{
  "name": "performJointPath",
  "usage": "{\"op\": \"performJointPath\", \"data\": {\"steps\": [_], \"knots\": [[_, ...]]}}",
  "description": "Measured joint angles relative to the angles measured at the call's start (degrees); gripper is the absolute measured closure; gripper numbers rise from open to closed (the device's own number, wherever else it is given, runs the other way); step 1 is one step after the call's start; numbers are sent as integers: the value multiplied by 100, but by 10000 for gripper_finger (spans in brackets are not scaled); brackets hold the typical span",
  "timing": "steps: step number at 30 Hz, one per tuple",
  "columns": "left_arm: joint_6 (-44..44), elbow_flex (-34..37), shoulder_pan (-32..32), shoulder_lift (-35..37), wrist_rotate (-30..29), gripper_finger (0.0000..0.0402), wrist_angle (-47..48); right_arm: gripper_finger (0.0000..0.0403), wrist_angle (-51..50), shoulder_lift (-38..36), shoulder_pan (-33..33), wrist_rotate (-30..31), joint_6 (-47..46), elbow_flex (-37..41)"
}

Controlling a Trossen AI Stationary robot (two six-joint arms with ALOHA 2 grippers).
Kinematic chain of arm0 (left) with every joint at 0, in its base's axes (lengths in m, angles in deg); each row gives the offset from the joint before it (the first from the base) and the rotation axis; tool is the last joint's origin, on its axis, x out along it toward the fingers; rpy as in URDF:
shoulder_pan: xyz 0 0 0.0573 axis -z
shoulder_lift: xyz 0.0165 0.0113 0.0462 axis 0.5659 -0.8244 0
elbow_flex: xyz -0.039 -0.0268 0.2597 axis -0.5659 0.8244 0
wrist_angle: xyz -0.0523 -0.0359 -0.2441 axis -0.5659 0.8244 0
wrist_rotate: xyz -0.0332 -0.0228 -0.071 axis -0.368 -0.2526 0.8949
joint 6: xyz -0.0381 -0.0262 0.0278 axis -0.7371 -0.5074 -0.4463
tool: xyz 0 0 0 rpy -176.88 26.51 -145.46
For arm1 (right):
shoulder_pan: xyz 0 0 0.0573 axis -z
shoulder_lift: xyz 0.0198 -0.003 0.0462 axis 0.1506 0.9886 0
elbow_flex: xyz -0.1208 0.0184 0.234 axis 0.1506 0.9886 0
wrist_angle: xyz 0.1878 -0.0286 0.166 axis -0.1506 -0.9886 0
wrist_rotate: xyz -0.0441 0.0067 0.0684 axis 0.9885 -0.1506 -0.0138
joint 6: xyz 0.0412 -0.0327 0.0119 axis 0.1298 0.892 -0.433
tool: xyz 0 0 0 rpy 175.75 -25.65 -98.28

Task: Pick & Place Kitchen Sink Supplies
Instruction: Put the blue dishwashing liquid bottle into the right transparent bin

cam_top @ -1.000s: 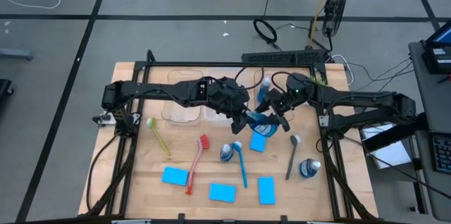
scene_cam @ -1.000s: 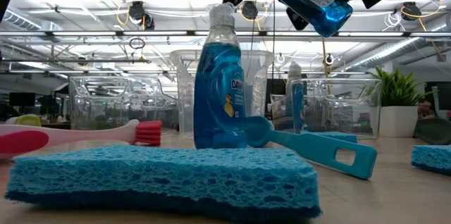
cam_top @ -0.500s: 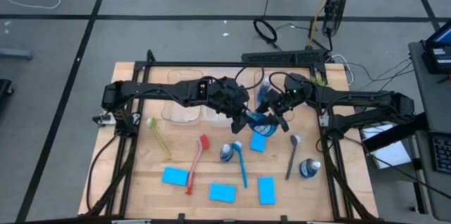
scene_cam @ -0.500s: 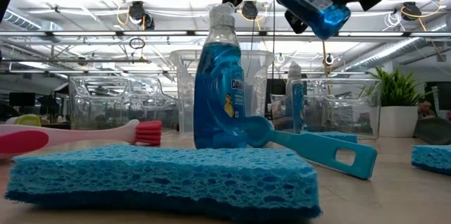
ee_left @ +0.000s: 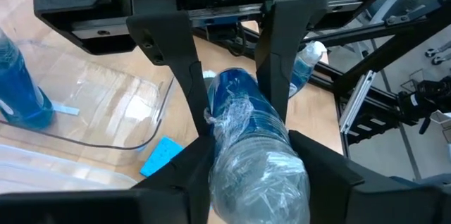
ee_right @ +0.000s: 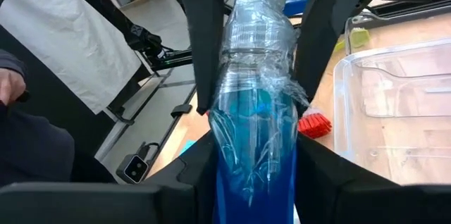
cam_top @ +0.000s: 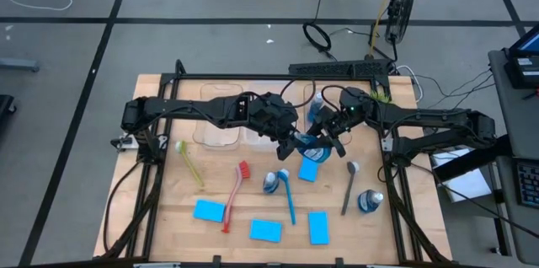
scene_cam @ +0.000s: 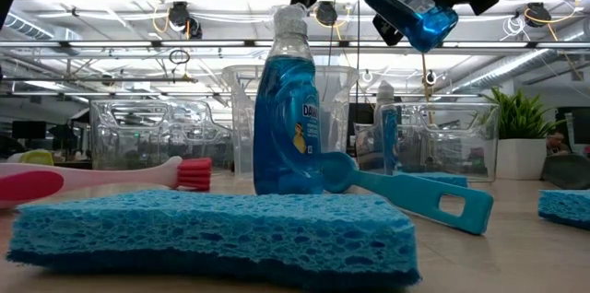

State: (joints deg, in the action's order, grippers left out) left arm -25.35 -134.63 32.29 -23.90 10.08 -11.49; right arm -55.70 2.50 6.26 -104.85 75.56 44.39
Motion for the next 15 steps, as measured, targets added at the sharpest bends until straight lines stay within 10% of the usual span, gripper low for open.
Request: {"op": "performJointPath", "data": {"steps": [15], "knots": [[-30,0,-172,400,-251,99,215,273,-149,-365,498,217,93,4]]}}
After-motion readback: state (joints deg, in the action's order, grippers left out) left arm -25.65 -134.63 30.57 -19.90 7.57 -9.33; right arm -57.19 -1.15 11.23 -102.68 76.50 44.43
